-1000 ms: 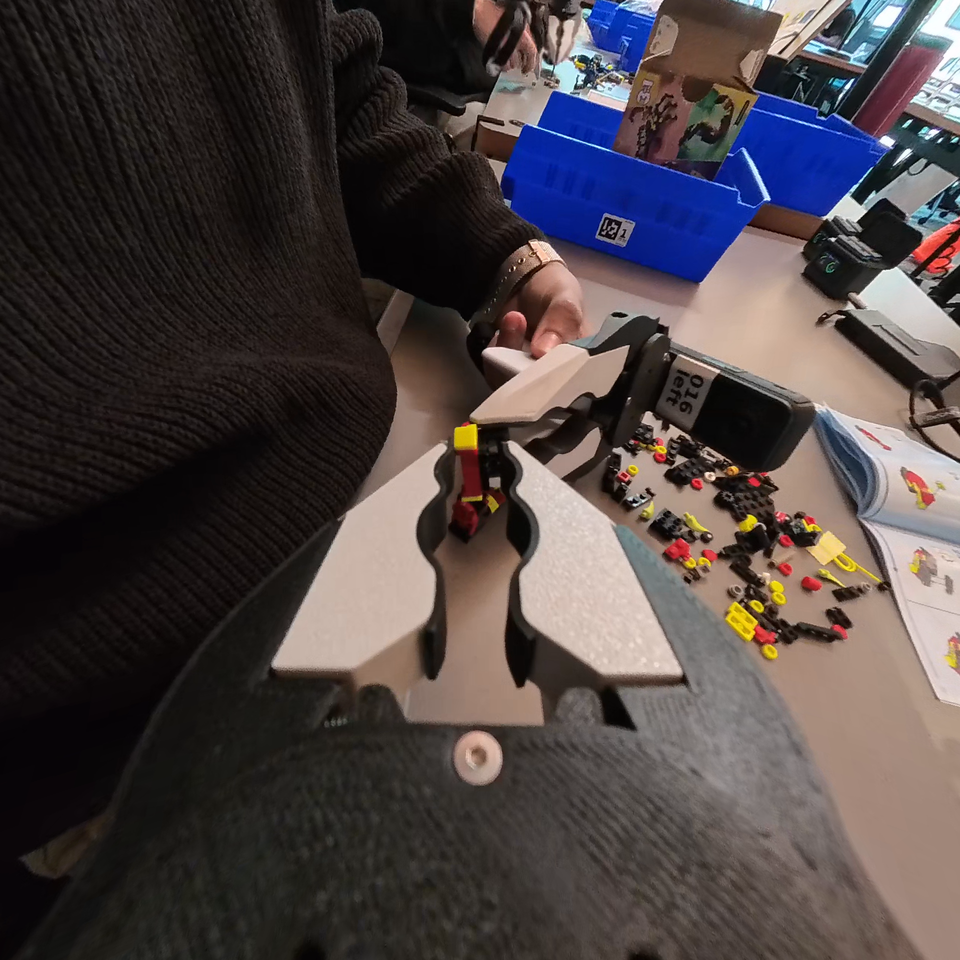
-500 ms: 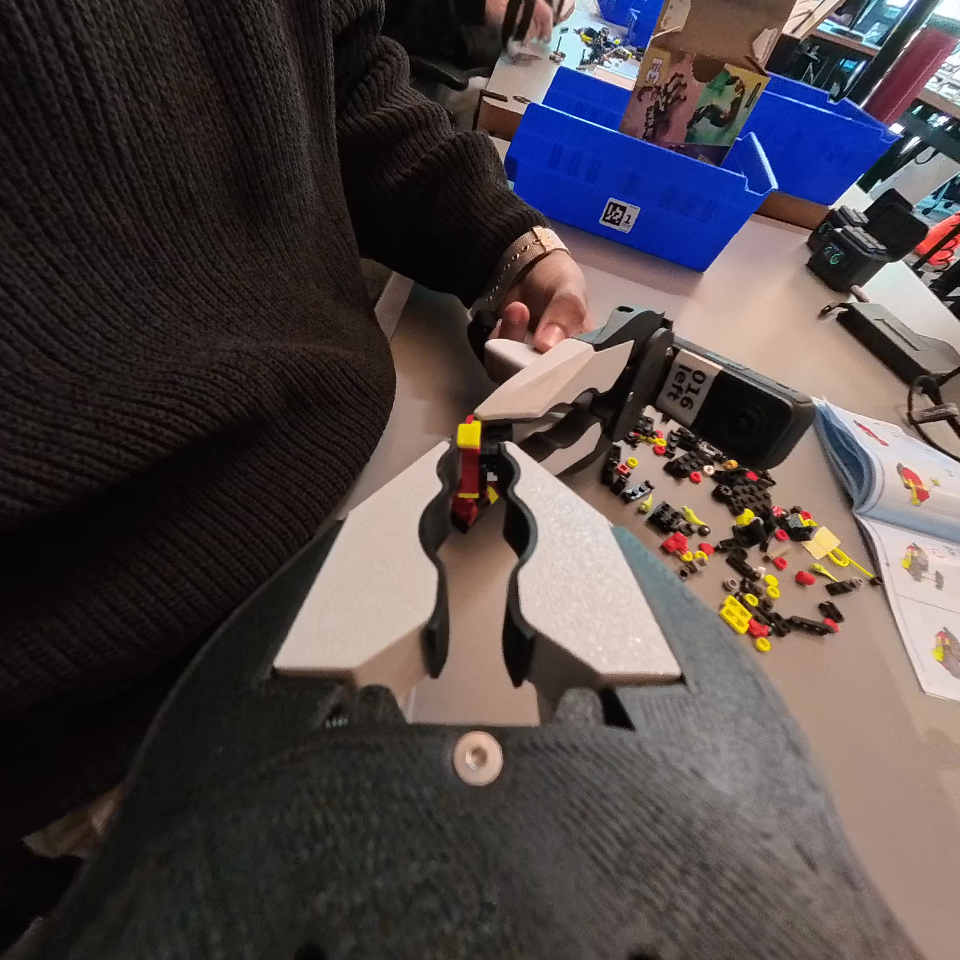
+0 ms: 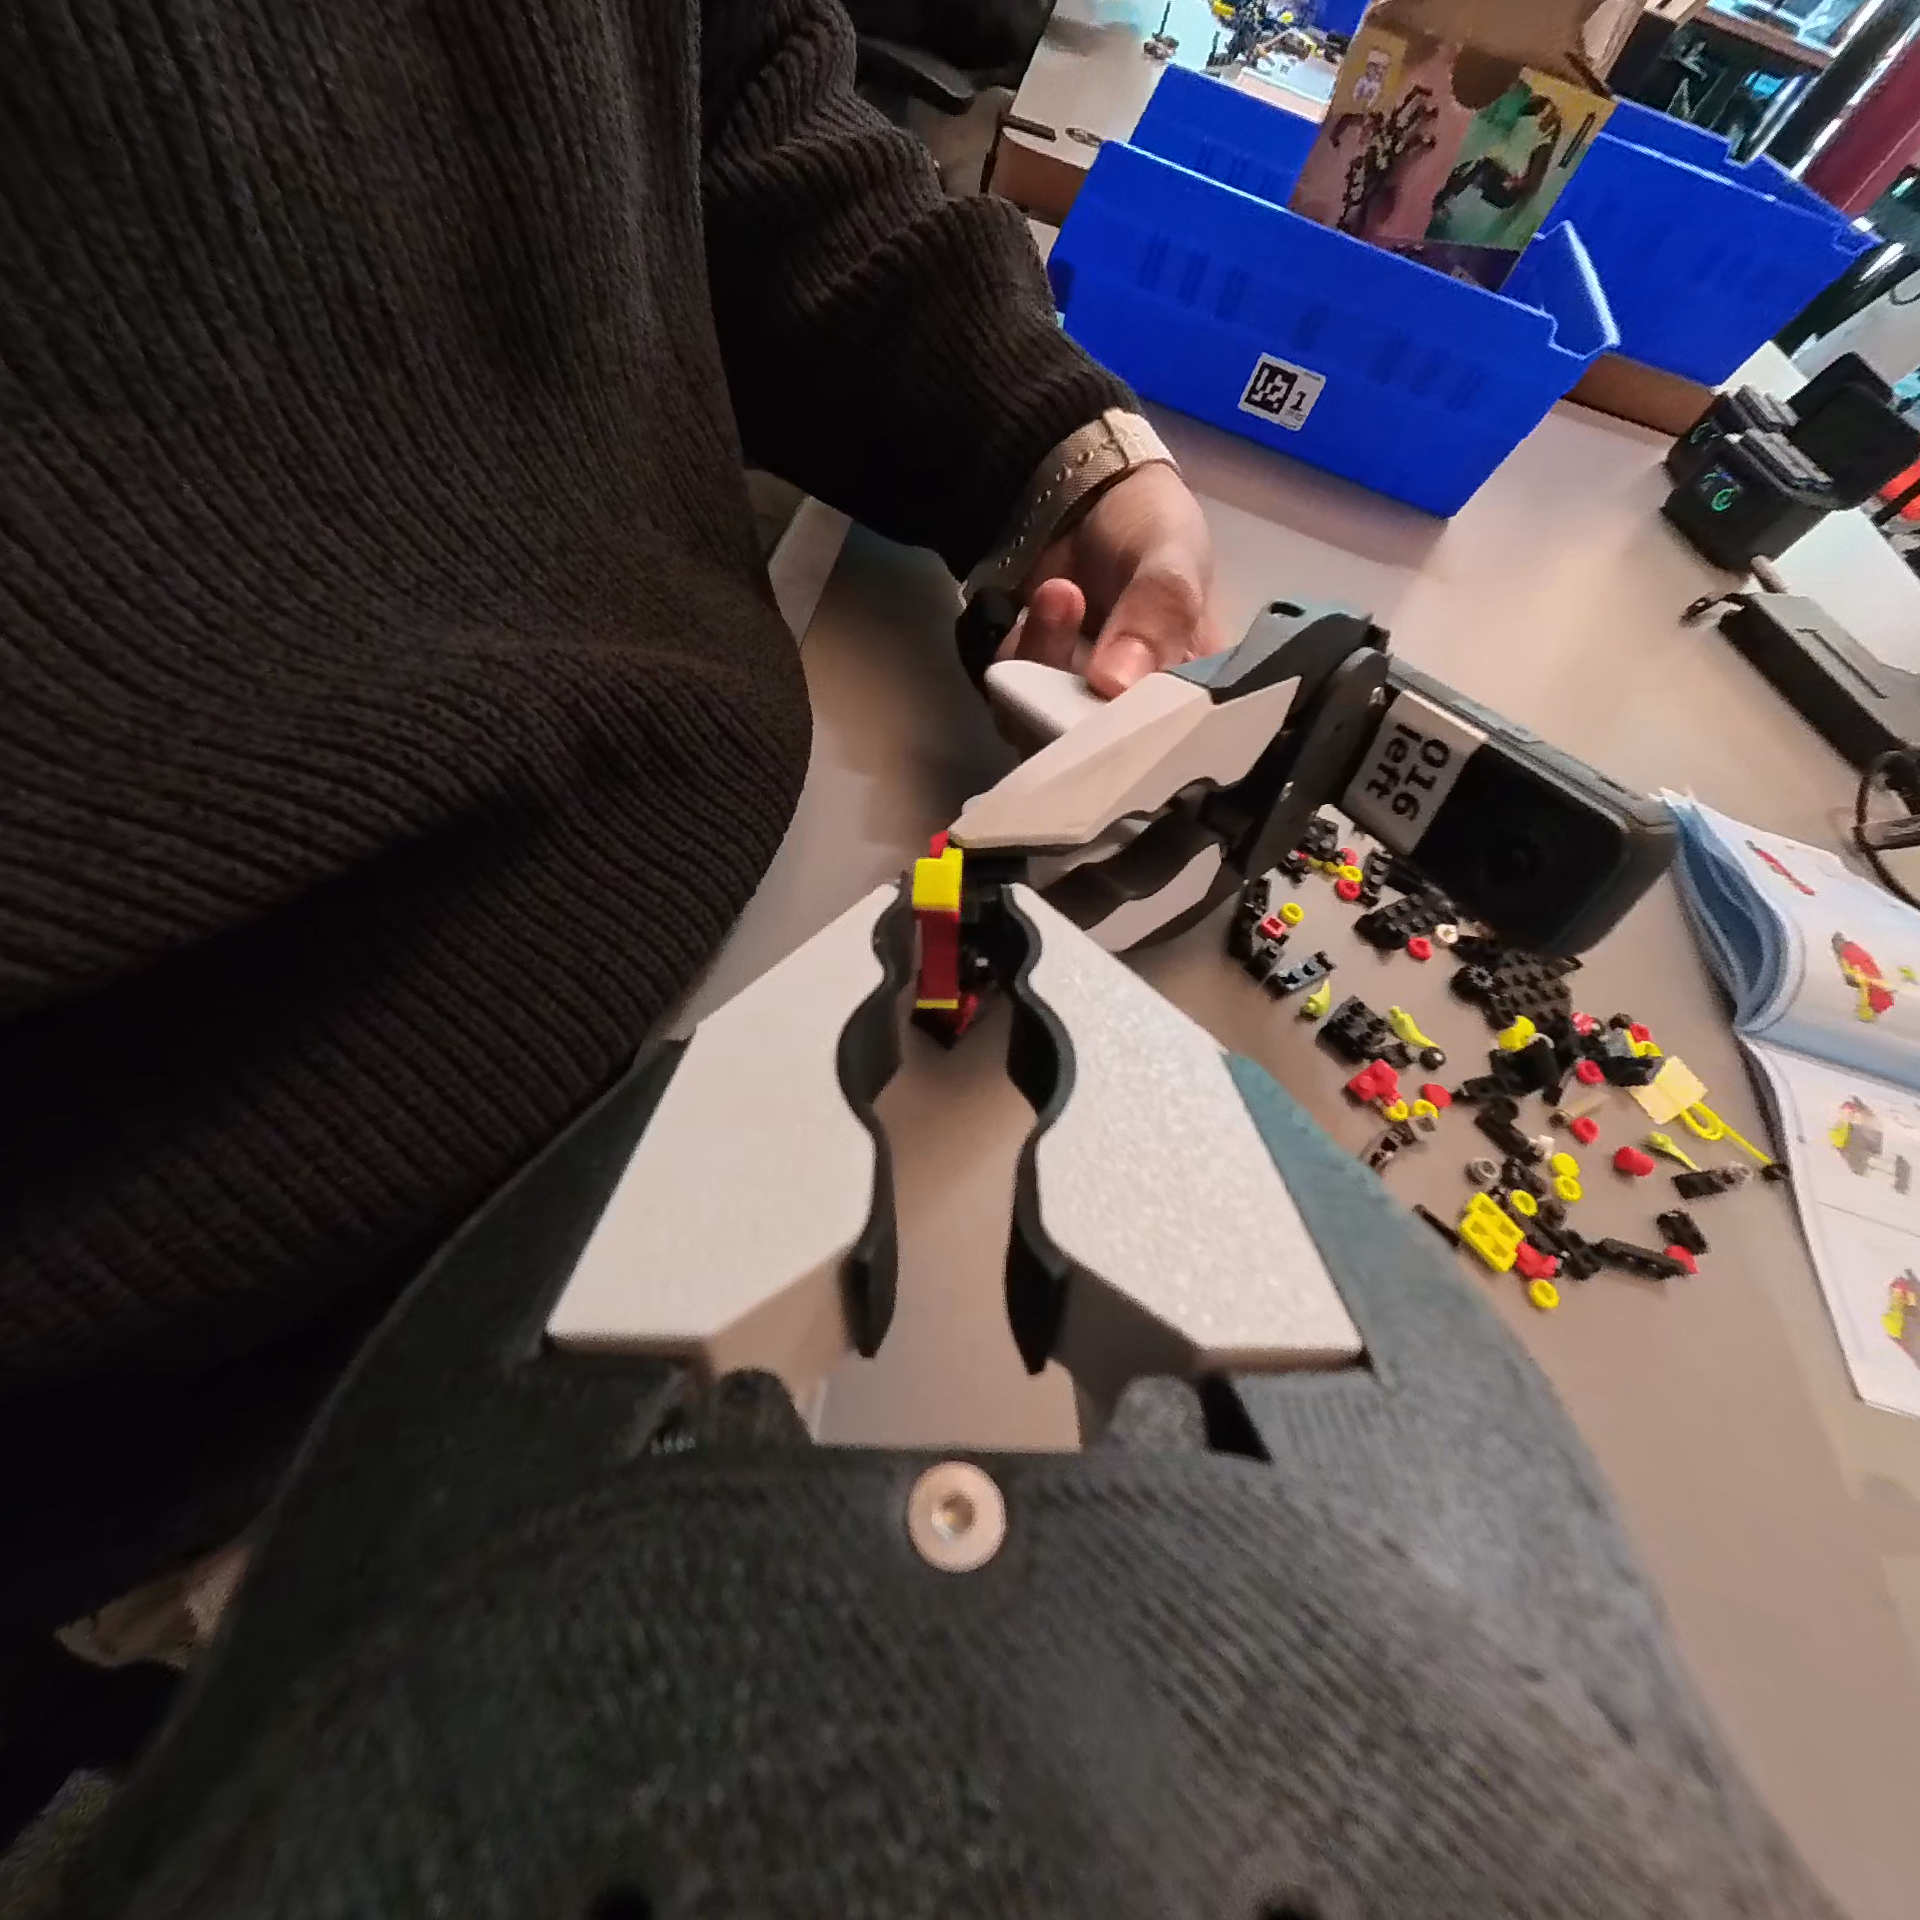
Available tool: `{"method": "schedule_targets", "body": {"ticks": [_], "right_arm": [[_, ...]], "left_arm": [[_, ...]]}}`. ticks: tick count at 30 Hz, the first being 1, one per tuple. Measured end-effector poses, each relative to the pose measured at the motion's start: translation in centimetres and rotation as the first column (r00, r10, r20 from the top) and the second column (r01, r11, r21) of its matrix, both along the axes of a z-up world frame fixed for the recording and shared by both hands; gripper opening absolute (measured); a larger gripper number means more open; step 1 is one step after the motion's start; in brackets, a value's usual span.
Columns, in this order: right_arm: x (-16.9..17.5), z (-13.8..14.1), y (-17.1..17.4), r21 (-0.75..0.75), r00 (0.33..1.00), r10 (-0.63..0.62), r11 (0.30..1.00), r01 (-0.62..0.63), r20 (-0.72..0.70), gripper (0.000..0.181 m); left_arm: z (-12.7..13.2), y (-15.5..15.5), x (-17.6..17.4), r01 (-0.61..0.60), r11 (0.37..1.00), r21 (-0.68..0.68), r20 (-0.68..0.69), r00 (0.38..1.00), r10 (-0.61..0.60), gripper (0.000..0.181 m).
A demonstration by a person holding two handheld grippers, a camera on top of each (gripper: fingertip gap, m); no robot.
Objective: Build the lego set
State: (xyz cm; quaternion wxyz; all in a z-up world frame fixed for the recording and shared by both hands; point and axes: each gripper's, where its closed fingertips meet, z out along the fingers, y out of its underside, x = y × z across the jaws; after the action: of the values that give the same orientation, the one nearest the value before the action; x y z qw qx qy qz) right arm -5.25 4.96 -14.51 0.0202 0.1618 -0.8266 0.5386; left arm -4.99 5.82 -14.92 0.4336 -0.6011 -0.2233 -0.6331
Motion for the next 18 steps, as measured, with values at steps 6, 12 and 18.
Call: {"method": "schedule_targets", "body": {"ticks": [6,12,18], "right_arm": [[0.3,-0.4,0.1,0.034,1.0,0.008,0.999,-0.007,-0.015,0.013],[0.2,-0.2,0.0,0.024,1.0,0.0,1.0,0.0,-0.001,0.013],[-1.0,0.1,0.1,-0.01,0.998,-0.051,0.999,0.051,0.04,0.013]], "left_arm": [[-0.3,0.1,0.2,0.01,1.0,-0.016,-0.004,1.0,-0.01,0.019],[-0.1,0.0,0.1,0.003,1.0,-0.007,-0.004,1.0,-0.003,0.019],[0.0,0.0,-1.2,-0.063,0.998,-0.004,-0.007,0.998,0.063,0.016]]}}
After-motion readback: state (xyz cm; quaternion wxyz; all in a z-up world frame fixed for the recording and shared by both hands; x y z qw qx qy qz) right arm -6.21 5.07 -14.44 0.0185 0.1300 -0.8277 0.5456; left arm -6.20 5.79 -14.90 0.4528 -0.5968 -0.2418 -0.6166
